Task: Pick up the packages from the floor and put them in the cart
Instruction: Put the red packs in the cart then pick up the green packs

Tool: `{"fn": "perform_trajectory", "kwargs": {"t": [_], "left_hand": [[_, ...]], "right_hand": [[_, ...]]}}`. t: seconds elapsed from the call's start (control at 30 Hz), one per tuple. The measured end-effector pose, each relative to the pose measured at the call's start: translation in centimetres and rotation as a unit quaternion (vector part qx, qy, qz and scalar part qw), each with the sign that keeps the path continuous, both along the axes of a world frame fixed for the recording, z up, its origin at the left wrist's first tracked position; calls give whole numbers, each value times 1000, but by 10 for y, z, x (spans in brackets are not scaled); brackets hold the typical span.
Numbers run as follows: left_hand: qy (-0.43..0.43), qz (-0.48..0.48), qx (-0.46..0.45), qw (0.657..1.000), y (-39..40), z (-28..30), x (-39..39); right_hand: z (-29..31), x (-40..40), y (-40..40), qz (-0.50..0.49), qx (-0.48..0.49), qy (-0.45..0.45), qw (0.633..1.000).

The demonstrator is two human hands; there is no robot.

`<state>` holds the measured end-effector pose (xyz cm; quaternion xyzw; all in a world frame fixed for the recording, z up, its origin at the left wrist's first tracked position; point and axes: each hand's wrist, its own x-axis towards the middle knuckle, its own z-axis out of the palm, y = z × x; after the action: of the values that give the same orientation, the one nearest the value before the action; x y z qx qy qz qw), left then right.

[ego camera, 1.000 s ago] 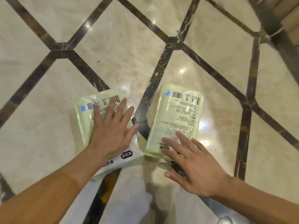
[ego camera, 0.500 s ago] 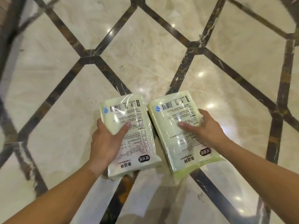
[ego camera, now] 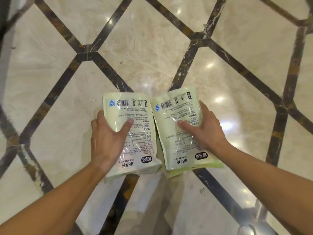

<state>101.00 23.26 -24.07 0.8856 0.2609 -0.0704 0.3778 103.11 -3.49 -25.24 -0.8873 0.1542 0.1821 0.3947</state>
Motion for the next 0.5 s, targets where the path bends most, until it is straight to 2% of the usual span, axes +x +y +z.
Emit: {"fn": "perform_trajectory", "kwargs": {"t": [0.1, 0.2, 0.4, 0.5], "left_hand": [[13, -38, 13, 999, -1, 47, -4], [-3, -52, 1, 999, -5, 117, -9], [-26, -49, -44, 997, -40, 319, -5], [-45, -70, -59, 995, -60, 438, 7]], "right_hand": [[48, -5, -12, 20, -30, 18, 999], [123, -12, -28, 15, -35, 11, 999], [325, -23, -64, -33, -3, -13, 999], [446, -24, -87, -63, 2, -18, 998]]}}
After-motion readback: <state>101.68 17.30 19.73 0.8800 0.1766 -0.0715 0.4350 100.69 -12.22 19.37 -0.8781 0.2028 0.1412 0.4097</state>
